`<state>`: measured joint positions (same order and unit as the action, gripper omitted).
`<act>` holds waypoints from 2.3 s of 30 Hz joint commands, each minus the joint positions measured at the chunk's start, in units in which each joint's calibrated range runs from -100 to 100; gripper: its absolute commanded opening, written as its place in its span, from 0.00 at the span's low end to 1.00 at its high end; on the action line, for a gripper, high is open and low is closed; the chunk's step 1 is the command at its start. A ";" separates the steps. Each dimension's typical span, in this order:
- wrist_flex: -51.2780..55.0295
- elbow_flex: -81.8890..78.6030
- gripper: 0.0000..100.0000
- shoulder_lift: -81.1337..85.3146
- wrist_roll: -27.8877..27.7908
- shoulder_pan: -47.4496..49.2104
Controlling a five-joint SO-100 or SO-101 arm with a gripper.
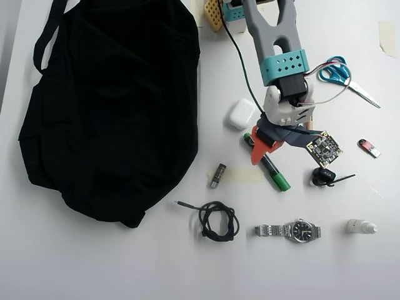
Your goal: Put the whiteboard marker into the black bag
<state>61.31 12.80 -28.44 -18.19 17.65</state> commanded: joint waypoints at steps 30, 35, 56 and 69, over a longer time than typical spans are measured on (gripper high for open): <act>-2.05 6.34 0.17 -10.73 6.60 1.20; -1.79 5.71 0.03 -10.81 8.18 1.20; 38.08 38.32 0.02 3.96 7.29 -12.19; 37.05 38.14 0.02 3.21 13.16 -33.66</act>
<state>98.30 48.81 -28.11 -4.96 -10.39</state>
